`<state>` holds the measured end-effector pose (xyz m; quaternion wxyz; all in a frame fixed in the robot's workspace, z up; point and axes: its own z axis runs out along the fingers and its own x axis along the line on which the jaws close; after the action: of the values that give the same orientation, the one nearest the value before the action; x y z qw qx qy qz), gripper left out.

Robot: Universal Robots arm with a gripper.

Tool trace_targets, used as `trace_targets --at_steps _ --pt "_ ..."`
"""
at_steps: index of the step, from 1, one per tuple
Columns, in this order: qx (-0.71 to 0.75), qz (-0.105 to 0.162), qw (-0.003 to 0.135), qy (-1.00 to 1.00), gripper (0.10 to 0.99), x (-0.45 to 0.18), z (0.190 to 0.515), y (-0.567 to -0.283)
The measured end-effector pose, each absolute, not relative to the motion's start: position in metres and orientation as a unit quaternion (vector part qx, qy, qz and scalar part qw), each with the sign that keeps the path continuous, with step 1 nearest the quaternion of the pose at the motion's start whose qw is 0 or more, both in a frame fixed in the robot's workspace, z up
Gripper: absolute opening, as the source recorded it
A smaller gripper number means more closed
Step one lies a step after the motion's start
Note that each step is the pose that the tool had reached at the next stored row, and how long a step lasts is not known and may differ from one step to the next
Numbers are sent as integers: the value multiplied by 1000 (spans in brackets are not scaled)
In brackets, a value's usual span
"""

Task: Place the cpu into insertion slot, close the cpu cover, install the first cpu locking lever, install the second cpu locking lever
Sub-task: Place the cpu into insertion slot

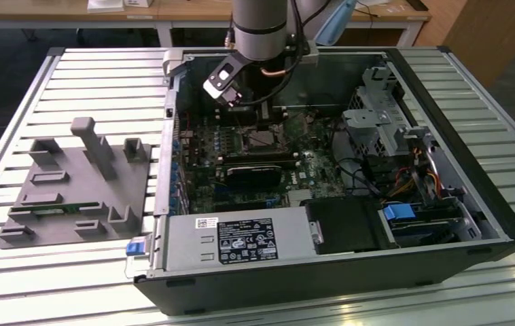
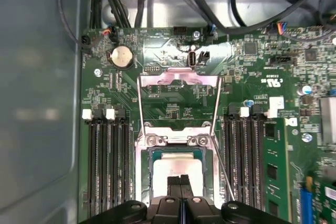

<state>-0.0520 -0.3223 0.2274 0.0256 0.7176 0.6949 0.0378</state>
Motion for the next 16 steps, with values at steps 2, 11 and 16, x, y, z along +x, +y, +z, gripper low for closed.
trace_targets --at_steps 2,11,16 --pt "718 38 26 695 106 -52 233 -322" --pt "718 38 26 695 106 -52 253 -322" --pt "718 38 26 695 106 -52 253 -322"
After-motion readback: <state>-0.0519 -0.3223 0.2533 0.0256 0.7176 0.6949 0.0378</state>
